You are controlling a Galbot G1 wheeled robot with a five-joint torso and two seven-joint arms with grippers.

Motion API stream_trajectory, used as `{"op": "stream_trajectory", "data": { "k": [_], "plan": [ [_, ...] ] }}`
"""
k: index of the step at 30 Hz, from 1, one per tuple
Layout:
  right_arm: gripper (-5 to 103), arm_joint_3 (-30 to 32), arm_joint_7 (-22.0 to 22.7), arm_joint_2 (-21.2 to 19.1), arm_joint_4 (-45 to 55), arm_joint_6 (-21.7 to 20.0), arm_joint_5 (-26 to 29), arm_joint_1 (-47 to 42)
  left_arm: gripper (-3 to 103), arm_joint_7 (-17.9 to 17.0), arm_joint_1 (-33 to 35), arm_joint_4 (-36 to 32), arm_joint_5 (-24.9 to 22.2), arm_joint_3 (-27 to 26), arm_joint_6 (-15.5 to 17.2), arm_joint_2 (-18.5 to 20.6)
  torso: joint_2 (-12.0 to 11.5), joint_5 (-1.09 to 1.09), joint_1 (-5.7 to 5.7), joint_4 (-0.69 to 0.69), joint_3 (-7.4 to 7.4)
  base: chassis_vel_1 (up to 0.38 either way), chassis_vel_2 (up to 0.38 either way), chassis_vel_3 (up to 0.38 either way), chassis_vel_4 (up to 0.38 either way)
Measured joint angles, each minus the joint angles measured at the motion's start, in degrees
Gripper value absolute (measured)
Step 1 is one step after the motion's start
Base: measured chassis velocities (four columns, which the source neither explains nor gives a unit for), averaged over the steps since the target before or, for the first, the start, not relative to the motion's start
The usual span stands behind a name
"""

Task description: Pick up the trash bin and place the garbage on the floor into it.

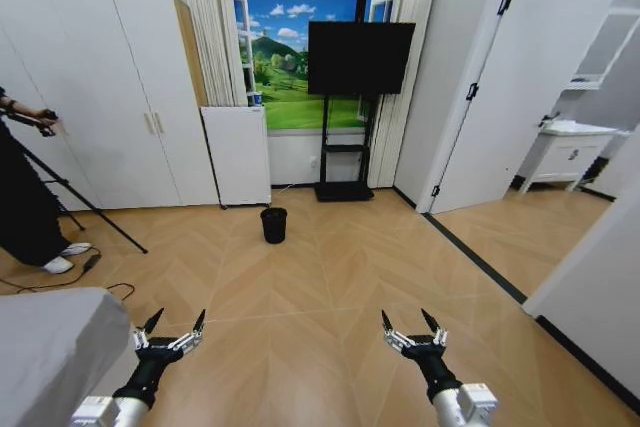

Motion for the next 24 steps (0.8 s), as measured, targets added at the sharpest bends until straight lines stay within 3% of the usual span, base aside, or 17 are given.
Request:
{"op": "stream_trajectory", "data": {
  "k": [1,2,4,5,8,10,12,24],
  "plan": [
    [100,0.01,0.0,0.0,0.0,0.0,0.0,0.0,100,0.01,-0.01,0.0,0.0,0.02,0.0,0.0,0.0,-0.05,0.01,-0.01,0.0,-0.364,-0.356,0.335,0.338],
    [100,0.01,0.0,0.0,-0.01,0.0,0.0,0.01,100,0.02,0.01,0.0,0.0,0.01,0.0,0.0,0.0,0.06,-0.01,0.03,0.0,-0.364,-0.376,0.359,0.338],
    [100,0.0,0.0,0.0,0.0,0.01,0.0,0.01,100,0.0,0.0,-0.01,0.0,-0.01,-0.02,0.0,-0.01,0.06,-0.01,0.01,0.0,-0.359,-0.376,0.362,0.352],
    [100,0.01,0.0,0.0,0.0,0.0,0.0,0.0,100,0.06,0.01,0.01,-0.01,0.02,0.0,-0.01,0.0,-0.05,-0.01,0.0,0.0,-0.347,-0.358,0.365,0.366],
    [100,0.03,0.0,-0.02,-0.01,0.0,0.0,0.01,100,0.05,0.0,0.0,0.0,0.02,0.0,-0.01,-0.01,0.08,-0.01,0.02,0.01,-0.334,-0.31,0.309,0.318],
    [100,0.07,0.01,-0.02,-0.01,0.0,0.0,0.0,100,0.05,-0.01,0.0,-0.01,0.02,0.0,-0.02,-0.01,-0.03,-0.01,0.0,0.0,-0.214,-0.233,0.218,0.124],
    [100,0.07,0.02,-0.02,-0.01,0.0,0.0,0.0,100,0.06,0.0,0.0,0.0,0.03,0.0,-0.01,0.0,0.04,-0.01,0.0,0.0,-0.165,-0.175,0.148,0.091],
    [100,-0.02,0.0,0.02,-0.01,0.0,0.0,0.0,100,0.01,0.01,0.0,0.0,-0.01,0.0,0.02,0.0,0.0,-0.01,0.01,-0.01,0.069,0.061,-0.07,-0.056]
  ]
}}
